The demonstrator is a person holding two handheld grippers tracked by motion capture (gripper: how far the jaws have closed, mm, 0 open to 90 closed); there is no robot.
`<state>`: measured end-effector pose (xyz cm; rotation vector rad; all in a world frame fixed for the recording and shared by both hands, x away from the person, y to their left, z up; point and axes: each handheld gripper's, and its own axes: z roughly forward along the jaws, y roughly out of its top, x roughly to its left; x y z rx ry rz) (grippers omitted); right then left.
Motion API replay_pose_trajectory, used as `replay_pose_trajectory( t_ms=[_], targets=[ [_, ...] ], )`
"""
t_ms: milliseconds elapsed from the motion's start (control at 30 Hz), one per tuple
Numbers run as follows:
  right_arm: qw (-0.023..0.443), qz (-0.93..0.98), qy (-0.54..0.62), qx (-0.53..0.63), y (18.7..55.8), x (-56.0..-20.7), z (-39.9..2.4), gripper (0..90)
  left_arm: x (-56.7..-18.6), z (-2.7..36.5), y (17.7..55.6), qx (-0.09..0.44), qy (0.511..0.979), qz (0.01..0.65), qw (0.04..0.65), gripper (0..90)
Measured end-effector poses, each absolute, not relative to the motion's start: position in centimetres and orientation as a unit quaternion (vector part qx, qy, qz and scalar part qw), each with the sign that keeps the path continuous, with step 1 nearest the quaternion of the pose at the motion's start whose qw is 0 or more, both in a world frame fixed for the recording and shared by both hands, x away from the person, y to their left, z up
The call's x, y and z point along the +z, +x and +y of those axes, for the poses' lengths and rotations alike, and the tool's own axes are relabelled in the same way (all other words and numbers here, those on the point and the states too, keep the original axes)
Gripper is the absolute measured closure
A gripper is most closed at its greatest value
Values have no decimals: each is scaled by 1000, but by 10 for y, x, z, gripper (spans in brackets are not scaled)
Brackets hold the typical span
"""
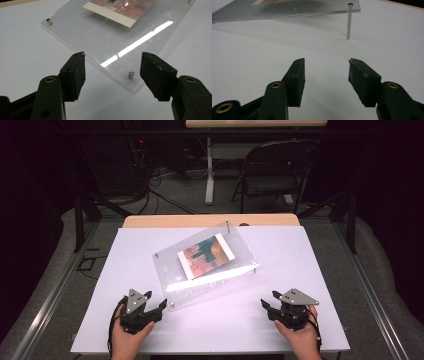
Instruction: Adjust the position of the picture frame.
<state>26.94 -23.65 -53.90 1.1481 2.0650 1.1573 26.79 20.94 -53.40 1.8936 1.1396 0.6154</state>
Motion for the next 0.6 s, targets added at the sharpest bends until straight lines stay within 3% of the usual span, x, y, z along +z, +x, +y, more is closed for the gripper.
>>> replay_pose_trajectory(
  t_ms=[300,600],
  targets=[
    [263,761,428,410,270,-540,-235,414,-531,208,266,235,760,459,397,360],
    [238,759,444,412,276,-535,-236,394,-520,199,268,224,772,445,394,385]
  ],
)
